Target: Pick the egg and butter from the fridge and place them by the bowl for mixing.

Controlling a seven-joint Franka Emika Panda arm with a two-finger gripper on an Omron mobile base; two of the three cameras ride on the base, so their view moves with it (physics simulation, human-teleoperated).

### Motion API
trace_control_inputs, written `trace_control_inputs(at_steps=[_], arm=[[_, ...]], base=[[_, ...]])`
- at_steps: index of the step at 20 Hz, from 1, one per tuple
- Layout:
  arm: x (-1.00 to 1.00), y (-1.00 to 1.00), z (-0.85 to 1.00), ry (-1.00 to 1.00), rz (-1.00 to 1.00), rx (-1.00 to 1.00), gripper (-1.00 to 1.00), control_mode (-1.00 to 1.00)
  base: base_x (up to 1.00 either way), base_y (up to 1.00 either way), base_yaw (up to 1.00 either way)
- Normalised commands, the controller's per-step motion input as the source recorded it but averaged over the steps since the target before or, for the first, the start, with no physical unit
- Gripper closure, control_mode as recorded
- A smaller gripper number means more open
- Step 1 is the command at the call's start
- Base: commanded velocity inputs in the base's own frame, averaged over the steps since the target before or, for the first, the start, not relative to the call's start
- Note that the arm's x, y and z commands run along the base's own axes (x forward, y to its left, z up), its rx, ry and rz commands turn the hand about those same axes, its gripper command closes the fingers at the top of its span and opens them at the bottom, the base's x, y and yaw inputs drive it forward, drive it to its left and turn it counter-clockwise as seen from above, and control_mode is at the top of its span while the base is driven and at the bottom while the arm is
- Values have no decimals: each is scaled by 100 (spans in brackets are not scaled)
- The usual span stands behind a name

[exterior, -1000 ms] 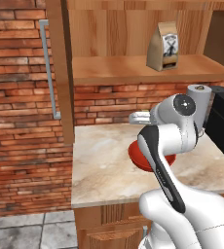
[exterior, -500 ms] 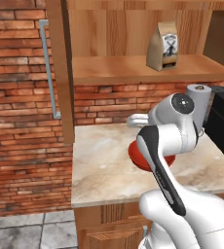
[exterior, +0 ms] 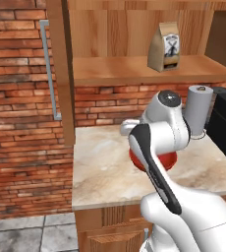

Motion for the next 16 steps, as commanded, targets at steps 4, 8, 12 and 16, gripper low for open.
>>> trace_control_inputs(at_steps=[4,8,12,16], arm=[[1,10,-60,0,4,-3,100,-100],[8,6,-62,0,6,-2,100,-100],[30,4,-43,1,7,0,100,-100],[57,4,-35,1,0,-3,100,-100]], base=[[0,0,0],[0,0,0],[0,0,0],[0,0,0]])
